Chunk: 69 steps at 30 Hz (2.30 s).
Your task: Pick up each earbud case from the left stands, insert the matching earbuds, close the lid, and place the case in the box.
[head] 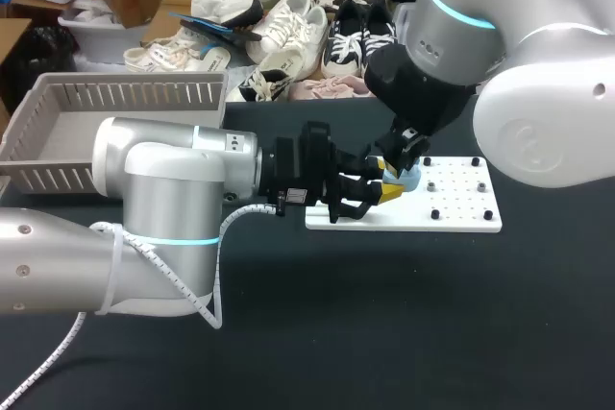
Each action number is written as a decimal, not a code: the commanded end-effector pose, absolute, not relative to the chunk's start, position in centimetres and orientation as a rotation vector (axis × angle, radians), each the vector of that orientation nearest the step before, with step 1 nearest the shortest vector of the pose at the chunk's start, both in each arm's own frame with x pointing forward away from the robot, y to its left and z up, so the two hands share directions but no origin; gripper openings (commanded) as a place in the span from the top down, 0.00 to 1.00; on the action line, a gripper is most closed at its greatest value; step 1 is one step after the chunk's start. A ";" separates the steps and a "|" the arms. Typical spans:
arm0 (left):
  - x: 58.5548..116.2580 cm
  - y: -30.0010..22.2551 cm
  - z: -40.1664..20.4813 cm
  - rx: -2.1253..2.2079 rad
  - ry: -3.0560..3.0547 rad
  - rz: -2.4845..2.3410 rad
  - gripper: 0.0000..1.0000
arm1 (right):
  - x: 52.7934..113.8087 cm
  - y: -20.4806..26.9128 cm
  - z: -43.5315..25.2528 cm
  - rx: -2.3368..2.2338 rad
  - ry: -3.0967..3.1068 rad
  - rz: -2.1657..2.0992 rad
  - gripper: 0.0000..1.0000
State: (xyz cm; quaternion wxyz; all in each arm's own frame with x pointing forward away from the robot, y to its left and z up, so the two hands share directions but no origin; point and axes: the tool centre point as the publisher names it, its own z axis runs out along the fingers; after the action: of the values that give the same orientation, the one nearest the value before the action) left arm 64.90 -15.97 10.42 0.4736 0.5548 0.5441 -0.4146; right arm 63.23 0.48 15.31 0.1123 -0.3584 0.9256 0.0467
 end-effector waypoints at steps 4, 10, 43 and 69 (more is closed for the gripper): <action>64.8 -16.1 10.4 1.350 1.331 -1.009 1.00 | 63.2 0.7 15.1 -1.050 2.726 0.132 1.00; 64.8 -16.1 10.4 1.350 1.331 -1.009 1.00 | 63.2 0.7 14.8 -1.050 2.733 0.130 1.00; 64.8 -16.1 10.4 1.350 1.331 -1.009 1.00 | 63.6 0.7 14.9 -1.042 2.744 0.126 0.65; 64.8 -16.1 10.4 1.350 1.331 -1.009 1.00 | 64.4 0.0 17.2 -0.975 2.708 0.098 0.62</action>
State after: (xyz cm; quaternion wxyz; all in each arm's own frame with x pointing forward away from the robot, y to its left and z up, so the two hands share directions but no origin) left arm 64.91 -16.00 10.42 0.4737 0.5547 0.5439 -0.4148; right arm 64.66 0.52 16.89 0.1222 -0.3420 0.9310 0.0365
